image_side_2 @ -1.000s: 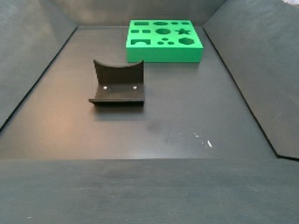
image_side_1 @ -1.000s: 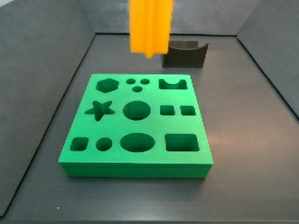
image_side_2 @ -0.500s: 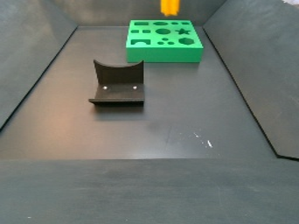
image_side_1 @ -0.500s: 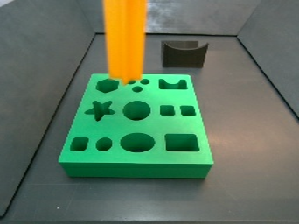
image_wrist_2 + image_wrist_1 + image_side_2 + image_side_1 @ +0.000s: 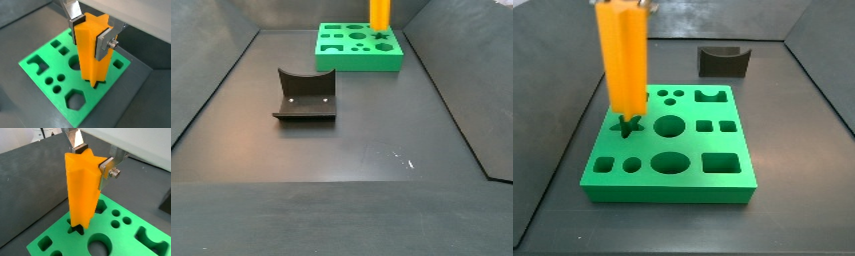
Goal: Insert the star object.
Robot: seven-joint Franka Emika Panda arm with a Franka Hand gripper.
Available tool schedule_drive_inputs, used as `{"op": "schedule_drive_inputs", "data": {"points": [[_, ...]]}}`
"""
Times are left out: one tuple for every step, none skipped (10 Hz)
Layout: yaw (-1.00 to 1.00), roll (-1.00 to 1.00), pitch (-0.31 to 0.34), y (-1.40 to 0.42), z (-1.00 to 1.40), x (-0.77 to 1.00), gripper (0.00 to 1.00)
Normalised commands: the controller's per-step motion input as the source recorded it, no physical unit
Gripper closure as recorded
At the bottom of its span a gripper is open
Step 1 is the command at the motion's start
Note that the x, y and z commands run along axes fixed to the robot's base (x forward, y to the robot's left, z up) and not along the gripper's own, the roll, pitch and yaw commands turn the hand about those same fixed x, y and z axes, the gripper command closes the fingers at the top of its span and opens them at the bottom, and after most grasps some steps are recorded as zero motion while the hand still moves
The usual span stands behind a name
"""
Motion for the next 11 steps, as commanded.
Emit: {"op": "schedule_drive_inputs", "data": {"points": [[0.02,0.17,0.000,-0.11,-0.41,-0.22,1.00],[-0.02,0.25,0.021,-0.16,-0.25,0.00,1.00],[-0.04,0.31,0.047,-0.15,-0.18,0.07,1.00],[-0.04,0.35,0.076,-0.13,-0.08,0.09,1.00],[-0.03,0.35,0.080,-0.15,-0.08,0.13,1.00],[-0.04,0.34,0.090,-0.17,-0.13,0.20,1.00],[-0.04,0.26,0.076,-0.19,-0.24,0.20,1.00],[-0.04,0.13,0.056,-0.17,-0.36,0.21,1.00],[-0.05,0.12,0.059,-0.16,-0.39,0.25,1.00],[-0.03,0.06,0.034,-0.09,-0.44,0.19,1.00],[0.00,0.00,0.000,0.00,-0.35,0.02,1.00]]}}
